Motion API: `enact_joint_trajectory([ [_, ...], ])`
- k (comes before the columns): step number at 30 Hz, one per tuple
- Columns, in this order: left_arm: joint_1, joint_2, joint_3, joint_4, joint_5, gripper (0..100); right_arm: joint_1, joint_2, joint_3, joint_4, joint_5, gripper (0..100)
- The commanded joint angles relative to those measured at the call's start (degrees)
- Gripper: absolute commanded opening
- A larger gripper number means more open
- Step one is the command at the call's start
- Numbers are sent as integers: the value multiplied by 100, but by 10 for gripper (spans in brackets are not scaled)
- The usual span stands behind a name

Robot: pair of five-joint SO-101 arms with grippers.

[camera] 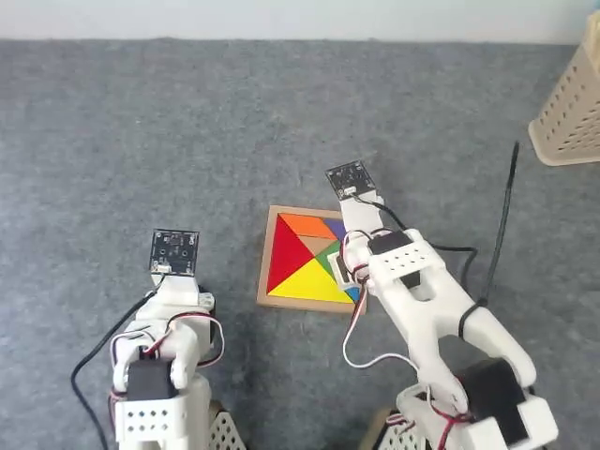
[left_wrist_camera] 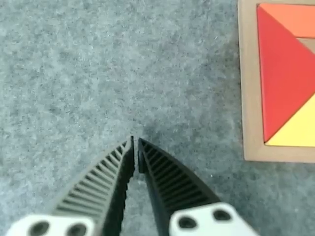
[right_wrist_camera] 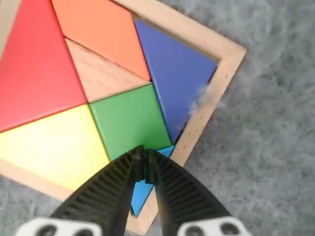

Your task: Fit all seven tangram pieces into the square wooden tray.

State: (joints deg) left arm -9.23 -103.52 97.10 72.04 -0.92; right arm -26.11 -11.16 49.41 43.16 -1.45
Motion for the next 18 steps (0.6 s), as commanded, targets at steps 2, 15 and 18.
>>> enact_joint_trajectory([
  [2,26,-105,-57,35,-9,17,66,13,-18,-127,-18,7],
  [15,26,-105,-57,35,-9,17,84,-426,-9,40,-18,7],
  [18,26,-105,-57,35,-9,17,84,-857,-9,453,-18,7],
])
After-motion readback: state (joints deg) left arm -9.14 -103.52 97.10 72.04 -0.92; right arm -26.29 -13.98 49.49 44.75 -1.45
